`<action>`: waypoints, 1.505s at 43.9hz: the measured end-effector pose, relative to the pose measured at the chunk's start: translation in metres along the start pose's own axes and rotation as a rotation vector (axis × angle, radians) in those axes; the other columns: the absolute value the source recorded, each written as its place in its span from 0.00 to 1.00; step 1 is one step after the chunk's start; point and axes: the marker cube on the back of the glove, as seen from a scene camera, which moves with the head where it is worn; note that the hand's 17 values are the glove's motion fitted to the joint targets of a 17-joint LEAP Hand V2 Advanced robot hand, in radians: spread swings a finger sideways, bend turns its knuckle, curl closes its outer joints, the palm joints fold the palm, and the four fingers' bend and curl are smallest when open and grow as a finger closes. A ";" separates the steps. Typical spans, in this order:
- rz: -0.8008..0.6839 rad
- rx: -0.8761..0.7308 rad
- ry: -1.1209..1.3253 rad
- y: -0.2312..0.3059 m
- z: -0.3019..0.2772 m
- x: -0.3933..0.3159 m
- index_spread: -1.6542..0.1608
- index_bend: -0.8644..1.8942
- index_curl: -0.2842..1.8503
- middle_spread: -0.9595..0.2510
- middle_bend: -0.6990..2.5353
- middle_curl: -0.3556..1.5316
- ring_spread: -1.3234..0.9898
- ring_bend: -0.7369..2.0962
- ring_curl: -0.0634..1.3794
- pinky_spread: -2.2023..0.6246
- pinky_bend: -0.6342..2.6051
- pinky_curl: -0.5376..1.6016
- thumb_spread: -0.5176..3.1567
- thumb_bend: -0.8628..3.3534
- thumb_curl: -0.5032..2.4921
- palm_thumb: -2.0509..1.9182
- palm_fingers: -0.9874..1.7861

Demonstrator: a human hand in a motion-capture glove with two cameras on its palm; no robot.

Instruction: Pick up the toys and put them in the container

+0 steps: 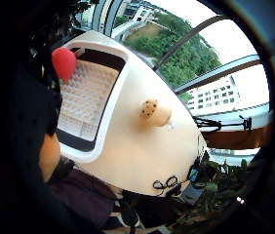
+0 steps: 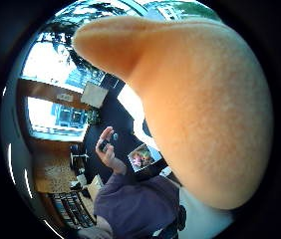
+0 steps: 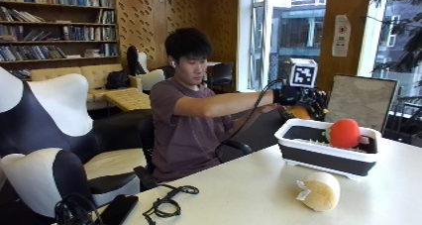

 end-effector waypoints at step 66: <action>0.290 -0.174 -0.404 -0.029 0.199 0.195 0.72 0.41 0.33 0.55 0.35 0.43 0.42 0.57 0.43 0.68 0.51 0.44 0.44 0.25 0.38 0.69 0.63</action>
